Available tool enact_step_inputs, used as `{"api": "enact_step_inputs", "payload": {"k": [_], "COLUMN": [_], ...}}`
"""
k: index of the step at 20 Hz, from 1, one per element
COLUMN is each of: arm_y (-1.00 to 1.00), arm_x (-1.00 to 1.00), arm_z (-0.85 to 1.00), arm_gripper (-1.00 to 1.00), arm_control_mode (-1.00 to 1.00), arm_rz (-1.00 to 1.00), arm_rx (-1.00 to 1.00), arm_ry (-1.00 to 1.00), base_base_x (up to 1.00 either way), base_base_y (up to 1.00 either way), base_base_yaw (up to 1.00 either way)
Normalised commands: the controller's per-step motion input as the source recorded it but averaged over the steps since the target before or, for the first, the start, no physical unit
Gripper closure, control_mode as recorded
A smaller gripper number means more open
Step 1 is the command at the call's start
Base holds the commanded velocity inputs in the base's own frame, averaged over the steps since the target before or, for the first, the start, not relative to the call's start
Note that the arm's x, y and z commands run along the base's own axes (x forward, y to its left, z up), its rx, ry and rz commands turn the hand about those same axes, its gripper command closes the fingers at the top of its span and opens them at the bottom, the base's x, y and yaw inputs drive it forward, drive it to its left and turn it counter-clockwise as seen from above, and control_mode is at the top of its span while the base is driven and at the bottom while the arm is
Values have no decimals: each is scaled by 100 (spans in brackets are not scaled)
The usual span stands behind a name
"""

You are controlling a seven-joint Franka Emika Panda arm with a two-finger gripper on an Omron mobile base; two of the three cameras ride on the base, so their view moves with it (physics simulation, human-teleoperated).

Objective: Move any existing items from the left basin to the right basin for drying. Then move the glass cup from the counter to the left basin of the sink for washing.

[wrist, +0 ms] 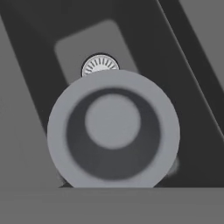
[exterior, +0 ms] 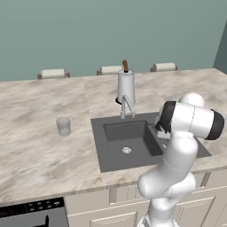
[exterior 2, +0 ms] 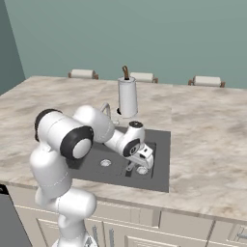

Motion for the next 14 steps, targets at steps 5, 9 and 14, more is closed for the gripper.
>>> {"api": "enact_step_inputs", "payload": {"k": [5, 9, 14], "arm_y": [-8, -15, -12], "arm_x": [14, 16, 15], "arm_z": [-12, -13, -19], "arm_gripper": [100, 100, 100], "arm_control_mode": [-100, -100, -100], "arm_rz": [0, 0, 0], "arm_rx": [0, 0, 0], "arm_ry": [0, 0, 0], "base_base_x": [0, 0, 0], "base_base_y": [0, 0, 0], "base_base_yaw": [0, 0, 0]}}
